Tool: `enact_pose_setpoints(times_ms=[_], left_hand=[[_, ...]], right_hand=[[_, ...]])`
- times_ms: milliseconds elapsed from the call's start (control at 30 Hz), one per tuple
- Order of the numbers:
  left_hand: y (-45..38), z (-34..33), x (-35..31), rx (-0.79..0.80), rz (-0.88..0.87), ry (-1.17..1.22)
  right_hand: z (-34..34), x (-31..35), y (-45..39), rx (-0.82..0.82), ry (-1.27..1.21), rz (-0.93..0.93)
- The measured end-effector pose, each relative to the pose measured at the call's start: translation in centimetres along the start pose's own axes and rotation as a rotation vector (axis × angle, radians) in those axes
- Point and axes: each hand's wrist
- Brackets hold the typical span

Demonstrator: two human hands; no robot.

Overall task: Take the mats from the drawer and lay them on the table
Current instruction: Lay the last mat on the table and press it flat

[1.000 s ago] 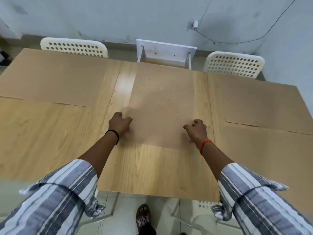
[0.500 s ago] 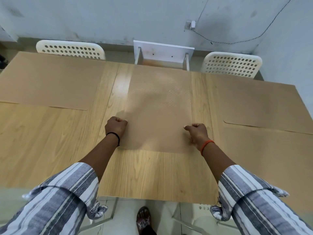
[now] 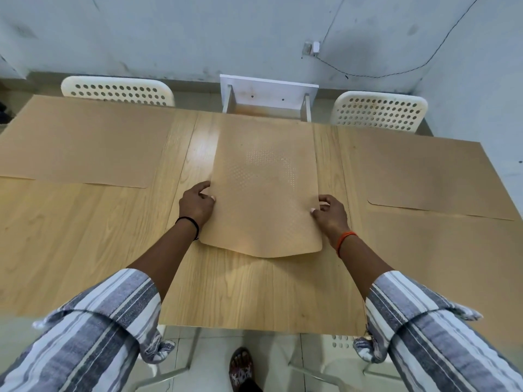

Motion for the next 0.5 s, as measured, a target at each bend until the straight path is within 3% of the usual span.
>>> enact_pose_setpoints(times_ms=[200,500], left_hand=[[1.5,1.2,-0.6,0.114,0.007,0.093],[10.6,4.6,-1.5,0.184,0.132,0.499]], right_hand=[[1.1,1.0,2.2,-0.032,0.013,0.117],[5.9,1.8,11.0,0.051,0.022,0.399]])
Point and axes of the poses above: each hand's wrist, its own y-axis away from the middle knuckle, its own z-axis out of the back of the hand, x = y × z, and after that the axes turned 7 degrees about y, right-handed
